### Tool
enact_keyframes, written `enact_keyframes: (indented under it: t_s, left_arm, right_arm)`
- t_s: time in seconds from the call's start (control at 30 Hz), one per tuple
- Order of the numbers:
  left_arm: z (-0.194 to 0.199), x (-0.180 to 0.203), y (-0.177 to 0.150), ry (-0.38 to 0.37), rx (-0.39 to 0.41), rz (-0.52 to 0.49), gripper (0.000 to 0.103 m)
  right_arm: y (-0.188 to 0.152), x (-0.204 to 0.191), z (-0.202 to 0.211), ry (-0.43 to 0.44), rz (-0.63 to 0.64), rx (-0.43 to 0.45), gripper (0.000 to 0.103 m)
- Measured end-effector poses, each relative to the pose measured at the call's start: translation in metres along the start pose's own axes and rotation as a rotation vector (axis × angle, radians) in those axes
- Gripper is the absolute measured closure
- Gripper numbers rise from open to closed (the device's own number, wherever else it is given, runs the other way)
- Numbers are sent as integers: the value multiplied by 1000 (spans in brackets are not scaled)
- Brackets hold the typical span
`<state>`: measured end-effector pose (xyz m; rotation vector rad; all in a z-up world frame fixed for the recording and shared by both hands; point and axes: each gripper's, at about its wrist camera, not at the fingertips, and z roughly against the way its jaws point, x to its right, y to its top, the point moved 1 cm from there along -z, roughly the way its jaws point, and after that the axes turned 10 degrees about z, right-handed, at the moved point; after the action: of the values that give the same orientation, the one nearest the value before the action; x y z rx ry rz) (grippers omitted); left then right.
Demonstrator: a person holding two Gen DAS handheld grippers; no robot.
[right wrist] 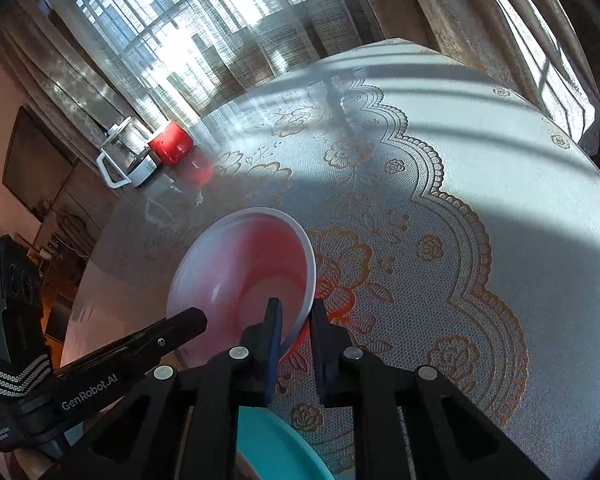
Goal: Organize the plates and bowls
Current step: 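Grasp the rim of the red plastic bowl with the right tool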
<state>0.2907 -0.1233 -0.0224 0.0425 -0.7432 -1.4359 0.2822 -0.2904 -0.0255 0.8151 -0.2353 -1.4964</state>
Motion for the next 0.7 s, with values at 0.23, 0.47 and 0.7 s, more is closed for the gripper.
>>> enact_keyframes:
  t_s: [0.23, 0.47, 0.7]
  left_arm:
    - [25, -7, -4, -3, 42, 10, 86]
    - [64, -16, -14, -16, 116, 2, 86]
    - [104, -25, -37, 11, 199, -38, 86]
  right_arm:
    - [1, -12, 12, 26, 11, 25, 89]
    - [-2, -36, 29, 64, 43, 58, 89]
    - [-17, -65, 44, 100, 84, 77, 89]
